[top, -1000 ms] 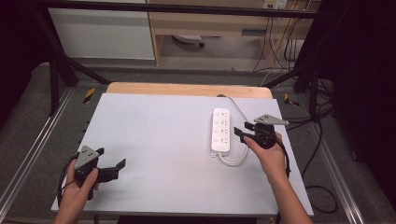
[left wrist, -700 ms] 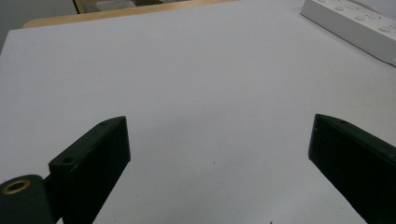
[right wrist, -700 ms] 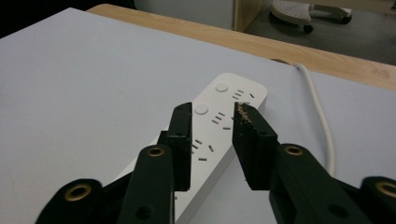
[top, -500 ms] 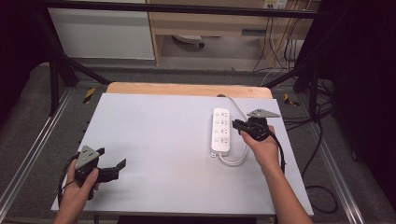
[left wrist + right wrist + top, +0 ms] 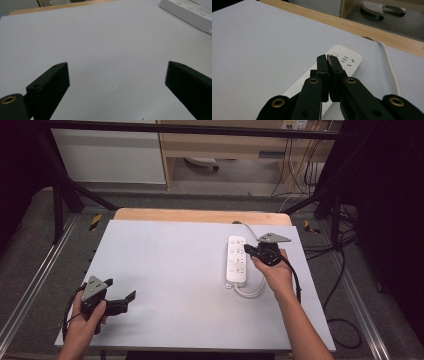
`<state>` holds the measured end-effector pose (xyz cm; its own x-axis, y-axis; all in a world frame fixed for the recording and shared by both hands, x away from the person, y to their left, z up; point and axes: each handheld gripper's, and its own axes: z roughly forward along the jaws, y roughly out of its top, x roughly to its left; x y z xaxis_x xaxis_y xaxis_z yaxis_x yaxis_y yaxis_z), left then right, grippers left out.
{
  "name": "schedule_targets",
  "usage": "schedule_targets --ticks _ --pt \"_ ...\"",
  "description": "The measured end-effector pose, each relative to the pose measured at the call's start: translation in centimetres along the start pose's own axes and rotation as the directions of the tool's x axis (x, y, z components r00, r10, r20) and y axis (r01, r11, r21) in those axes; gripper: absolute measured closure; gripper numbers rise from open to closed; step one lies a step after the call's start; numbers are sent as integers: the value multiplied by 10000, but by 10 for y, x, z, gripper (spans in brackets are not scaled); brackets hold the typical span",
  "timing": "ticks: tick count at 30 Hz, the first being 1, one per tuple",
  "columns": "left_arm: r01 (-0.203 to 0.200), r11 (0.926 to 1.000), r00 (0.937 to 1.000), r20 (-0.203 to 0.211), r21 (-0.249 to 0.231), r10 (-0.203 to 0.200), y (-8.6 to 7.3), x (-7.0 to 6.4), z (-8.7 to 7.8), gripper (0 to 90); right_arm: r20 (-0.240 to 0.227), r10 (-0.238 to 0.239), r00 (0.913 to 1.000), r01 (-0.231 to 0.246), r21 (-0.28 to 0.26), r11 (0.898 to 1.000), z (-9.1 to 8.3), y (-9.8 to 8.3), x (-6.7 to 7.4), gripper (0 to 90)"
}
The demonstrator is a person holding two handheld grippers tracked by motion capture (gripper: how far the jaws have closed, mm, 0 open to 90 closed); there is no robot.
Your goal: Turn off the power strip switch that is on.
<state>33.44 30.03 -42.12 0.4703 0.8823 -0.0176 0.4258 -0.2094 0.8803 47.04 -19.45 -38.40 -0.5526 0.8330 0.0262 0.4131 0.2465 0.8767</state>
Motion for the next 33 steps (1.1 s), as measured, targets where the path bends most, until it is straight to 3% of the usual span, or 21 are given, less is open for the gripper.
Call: schedule_targets --ticks 14,33 --pt "-12 10000 10000 -35 16 12 0 0 0 54 163 67 9998 -65 -94 9999 9 4 -7 900" --pt "-17 10000 10000 7 44 17 0 0 1 54 169 294 9994 -291 -214 9993 17 10 -7 900"
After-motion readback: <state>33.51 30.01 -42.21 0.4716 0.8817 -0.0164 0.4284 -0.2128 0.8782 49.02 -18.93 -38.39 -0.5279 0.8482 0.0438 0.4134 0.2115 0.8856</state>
